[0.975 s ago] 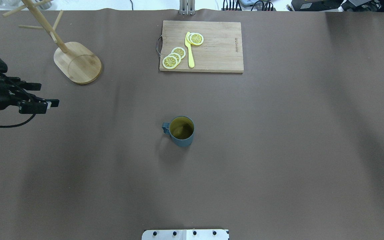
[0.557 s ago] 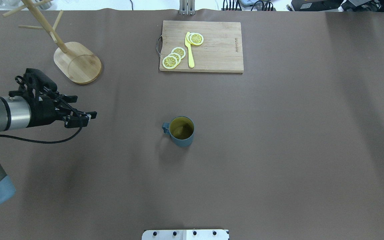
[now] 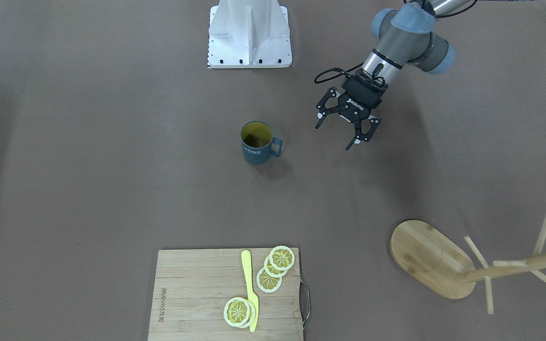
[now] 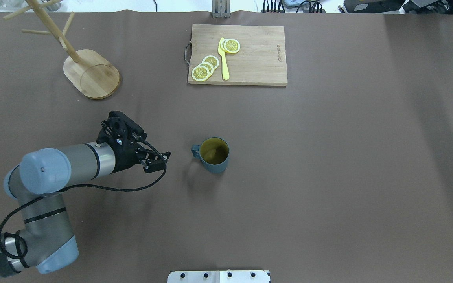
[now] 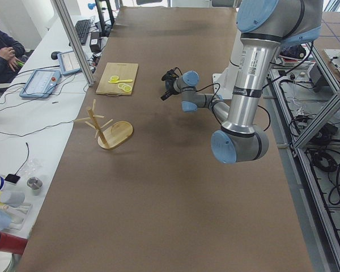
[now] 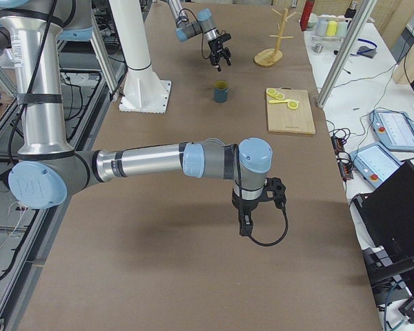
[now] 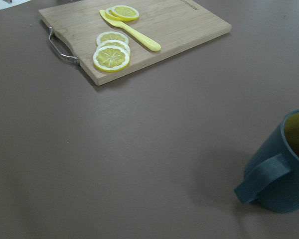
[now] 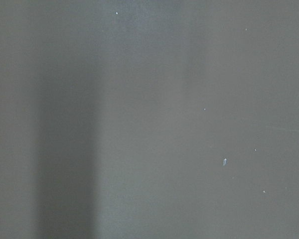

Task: Hang cup on storage rack
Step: 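Reach the left gripper toward the blue mug's handle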

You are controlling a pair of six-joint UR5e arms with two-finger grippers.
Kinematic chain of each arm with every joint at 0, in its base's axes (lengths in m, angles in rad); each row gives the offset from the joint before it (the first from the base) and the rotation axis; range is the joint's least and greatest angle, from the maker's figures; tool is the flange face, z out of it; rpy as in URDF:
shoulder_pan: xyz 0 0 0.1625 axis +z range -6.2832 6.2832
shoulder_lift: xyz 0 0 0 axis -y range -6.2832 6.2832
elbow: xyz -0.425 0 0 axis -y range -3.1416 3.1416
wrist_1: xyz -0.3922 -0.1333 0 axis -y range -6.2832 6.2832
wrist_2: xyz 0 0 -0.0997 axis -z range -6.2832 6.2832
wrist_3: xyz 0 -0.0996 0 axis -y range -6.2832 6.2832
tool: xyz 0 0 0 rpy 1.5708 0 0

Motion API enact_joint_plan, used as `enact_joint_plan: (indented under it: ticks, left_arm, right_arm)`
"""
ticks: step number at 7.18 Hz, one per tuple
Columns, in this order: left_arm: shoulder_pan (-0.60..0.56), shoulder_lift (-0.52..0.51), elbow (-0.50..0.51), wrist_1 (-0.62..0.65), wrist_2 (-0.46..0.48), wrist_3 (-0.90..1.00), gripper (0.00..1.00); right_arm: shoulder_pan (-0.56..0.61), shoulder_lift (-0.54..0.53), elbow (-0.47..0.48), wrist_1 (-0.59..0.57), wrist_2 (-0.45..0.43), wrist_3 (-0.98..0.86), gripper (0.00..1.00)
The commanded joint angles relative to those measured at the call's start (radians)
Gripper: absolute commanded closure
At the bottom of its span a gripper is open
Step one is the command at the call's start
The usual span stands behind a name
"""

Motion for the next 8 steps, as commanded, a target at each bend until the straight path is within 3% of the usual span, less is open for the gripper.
enact_joint_plan:
  ticks: [1, 5, 8]
  left_arm:
    - [0.031, -0.071, 0.077, 0.001, 0.012, -0.017, 0.06]
    - [0.042, -0.16, 0.146, 0.003, 0.012, -0.018, 0.3]
    - [0.042, -0.169, 0.165, -0.006, 0.012, -0.014, 0.52]
  right_arm:
    - [0.002, -0.002, 0.0, 0.005, -0.001, 0.003, 0.0]
    - [0.001, 0.001, 0.0, 0.005, -0.001, 0.004, 0.0]
    - [0.001, 0.004, 0.0, 0.005, 0.001, 0.006, 0.0]
